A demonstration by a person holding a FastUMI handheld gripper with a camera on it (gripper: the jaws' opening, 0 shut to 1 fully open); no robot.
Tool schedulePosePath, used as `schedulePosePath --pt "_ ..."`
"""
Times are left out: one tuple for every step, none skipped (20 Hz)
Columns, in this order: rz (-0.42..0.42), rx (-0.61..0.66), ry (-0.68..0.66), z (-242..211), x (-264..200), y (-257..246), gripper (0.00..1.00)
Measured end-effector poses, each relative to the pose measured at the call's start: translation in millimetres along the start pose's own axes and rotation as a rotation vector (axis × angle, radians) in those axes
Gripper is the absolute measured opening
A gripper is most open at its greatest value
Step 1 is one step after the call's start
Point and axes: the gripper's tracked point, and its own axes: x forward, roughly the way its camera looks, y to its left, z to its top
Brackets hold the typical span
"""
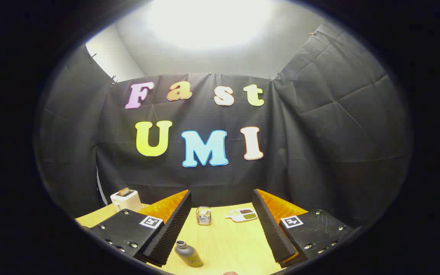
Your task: Take the bottle from table, then pour the juice into the cup, finally place the bottle on the coaster
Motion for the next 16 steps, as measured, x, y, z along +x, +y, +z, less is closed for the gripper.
schedulePosePath --pt "0.005 0.0 -0.008 3 2 1 0.97" --pt "0.009 -0.001 -0.018 6 4 2 0.97" --pt "0.013 -0.003 -0.026 8 7 3 0.97" --pt "0.019 -0.006 -0.031 9 9 5 0.97" --pt "0.026 -0.009 -0.032 9 10 8 0.97" --pt "0.034 -0.014 -0.034 11 10 10 0.97" --pt "0.039 -0.021 -0.039 12 11 11 0.97" --pt "0.045 -0.028 -0.047 15 11 12 0.97" --pt "0.049 -0.036 -0.054 15 11 14 0.97" --pt "0.056 -0.043 -0.06 17 11 16 0.97" --pt "0.064 -0.049 -0.064 16 12 19 0.97" --pt "0.07 -0.054 -0.066 17 12 21 0.97" --pt "0.078 -0.058 -0.069 16 12 23 0.97" --pt "0.082 -0.06 -0.072 16 13 25 0.97" --pt "0.086 -0.059 -0.075 16 14 26 0.97" --pt "0.09 -0.055 -0.075 15 15 28 0.97"
